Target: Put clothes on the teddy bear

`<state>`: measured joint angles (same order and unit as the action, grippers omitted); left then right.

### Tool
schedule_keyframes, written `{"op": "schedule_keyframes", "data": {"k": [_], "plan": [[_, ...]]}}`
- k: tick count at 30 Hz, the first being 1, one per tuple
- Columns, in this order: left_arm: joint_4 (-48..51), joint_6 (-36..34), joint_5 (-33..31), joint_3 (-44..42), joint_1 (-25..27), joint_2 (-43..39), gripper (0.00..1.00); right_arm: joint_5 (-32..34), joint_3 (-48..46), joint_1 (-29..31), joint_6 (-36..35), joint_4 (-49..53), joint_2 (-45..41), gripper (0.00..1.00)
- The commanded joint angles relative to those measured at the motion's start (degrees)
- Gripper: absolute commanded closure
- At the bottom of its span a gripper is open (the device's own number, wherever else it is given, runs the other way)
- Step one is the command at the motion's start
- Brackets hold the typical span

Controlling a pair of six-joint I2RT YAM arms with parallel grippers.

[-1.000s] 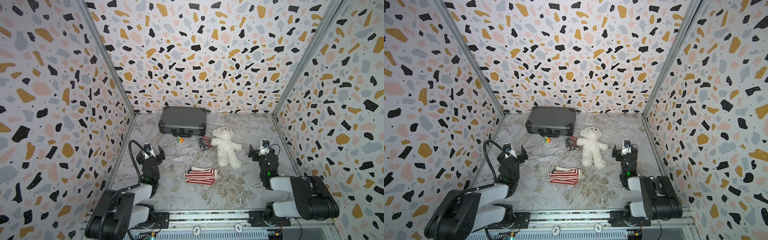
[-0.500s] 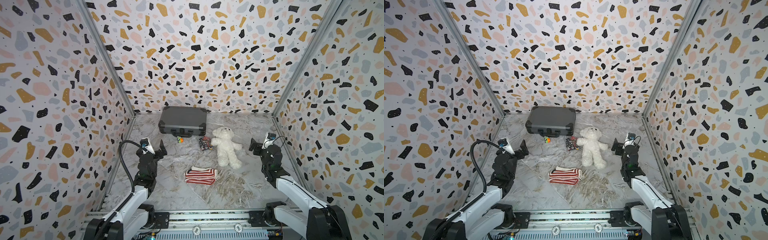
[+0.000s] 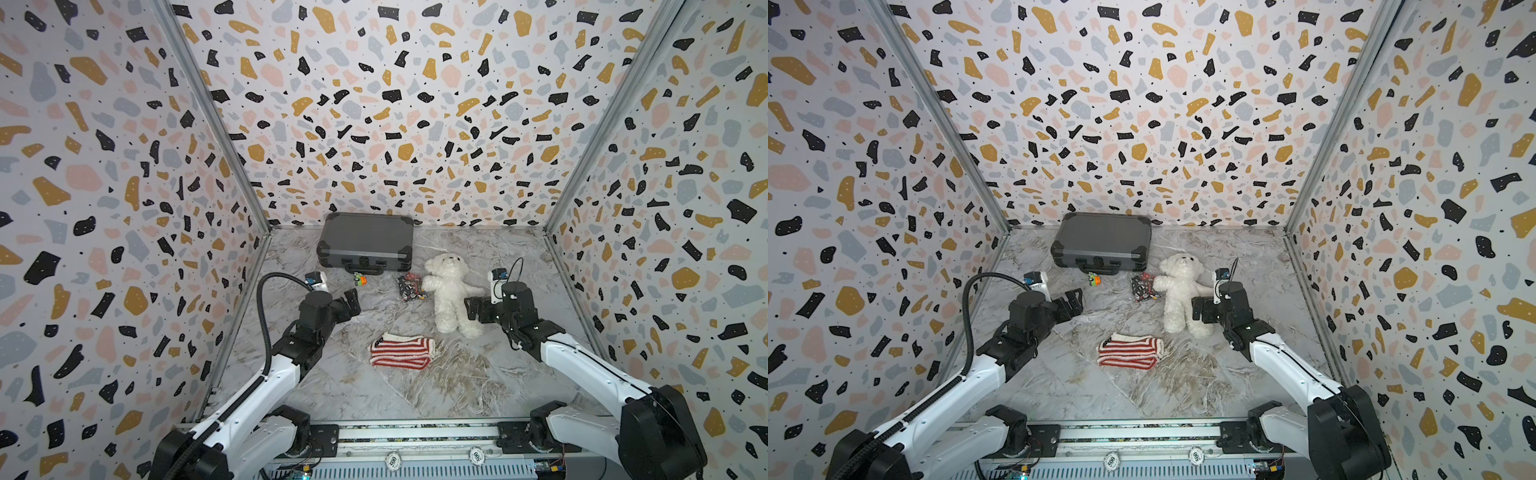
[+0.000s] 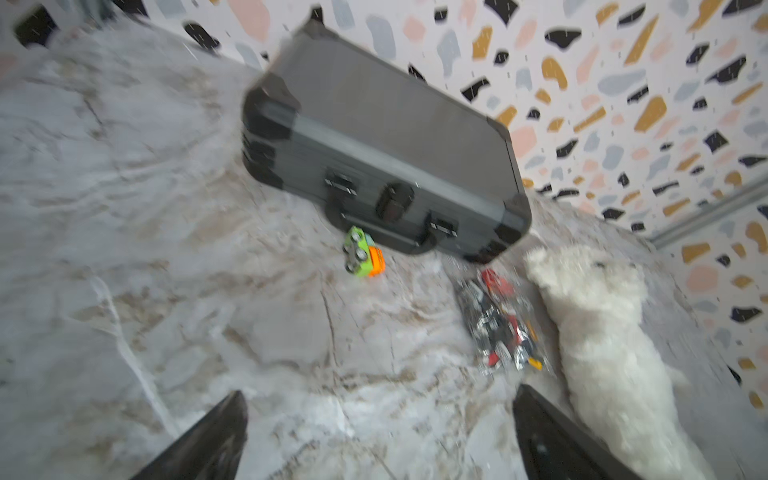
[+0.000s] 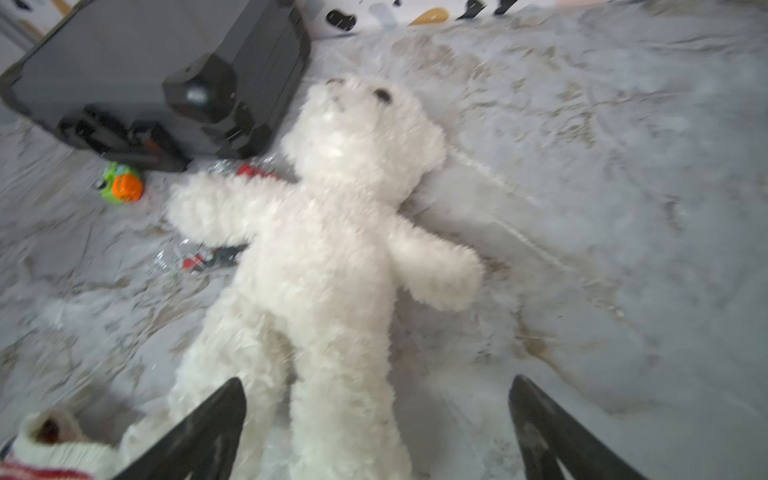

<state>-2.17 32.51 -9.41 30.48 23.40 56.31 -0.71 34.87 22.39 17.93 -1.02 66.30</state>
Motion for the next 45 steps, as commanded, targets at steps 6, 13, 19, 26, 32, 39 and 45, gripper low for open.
{"op": "schedule_keyframes", "data": {"k": [6,13,19,26,32,39,45], "plan": [[6.6,3.3,-1.5,3.5,11.7,5.2,0.0,-8.1,1.6,2.7,-1.4,3.6,4.0,0.01],[4.7,4.9,-4.0,5.2,19.0,11.3,0.0,-9.3,4.1,5.0,-2.6,2.3,10.4,0.0],[1.5,6.6,-3.9,5.0,21.6,14.0,0.0,-10.8,6.5,5.8,-2.8,-0.1,16.2,0.0],[-0.2,7.2,-4.1,3.3,21.9,14.0,0.0,-11.1,12.2,6.6,-3.9,-0.1,23.4,0.02],[0.4,7.3,-4.9,2.2,21.9,13.2,0.0,-10.5,17.5,7.8,-4.8,1.0,28.0,0.03],[0.1,6.8,-3.8,0.7,19.6,10.9,0.0,-9.1,21.6,9.4,-4.8,1.9,31.3,0.09],[-0.9,6.6,-1.9,0.3,18.2,10.0,0.0,-5.8,20.6,9.8,-4.2,2.3,30.7,0.22]]}}
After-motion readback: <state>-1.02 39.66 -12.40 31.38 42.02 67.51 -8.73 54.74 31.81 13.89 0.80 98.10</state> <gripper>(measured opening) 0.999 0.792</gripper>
